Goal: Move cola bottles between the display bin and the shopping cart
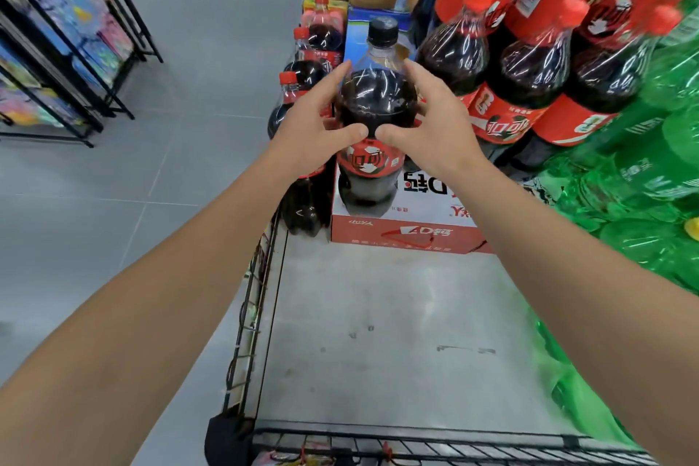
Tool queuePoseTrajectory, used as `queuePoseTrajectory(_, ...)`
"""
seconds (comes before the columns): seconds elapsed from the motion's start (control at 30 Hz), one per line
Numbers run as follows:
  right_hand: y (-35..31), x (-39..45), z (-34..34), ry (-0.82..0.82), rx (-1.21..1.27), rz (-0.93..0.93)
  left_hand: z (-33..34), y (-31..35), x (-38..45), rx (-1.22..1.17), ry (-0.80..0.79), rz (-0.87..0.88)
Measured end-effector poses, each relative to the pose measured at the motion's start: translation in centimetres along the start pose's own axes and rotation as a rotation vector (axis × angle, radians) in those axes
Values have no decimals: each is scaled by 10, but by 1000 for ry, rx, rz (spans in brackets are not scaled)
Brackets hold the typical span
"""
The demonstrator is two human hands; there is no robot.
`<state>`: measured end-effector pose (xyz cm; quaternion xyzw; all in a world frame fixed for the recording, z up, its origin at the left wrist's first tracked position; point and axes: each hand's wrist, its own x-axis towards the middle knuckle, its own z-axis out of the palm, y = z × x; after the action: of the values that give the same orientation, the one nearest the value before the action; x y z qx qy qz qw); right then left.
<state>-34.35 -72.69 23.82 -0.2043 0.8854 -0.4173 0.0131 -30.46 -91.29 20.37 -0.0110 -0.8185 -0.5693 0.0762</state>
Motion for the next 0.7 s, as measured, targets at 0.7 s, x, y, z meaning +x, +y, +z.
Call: queuePoseTrajectory(0.7,-3,78,8,12,-137,-53,5,-18,66,-12,209,58)
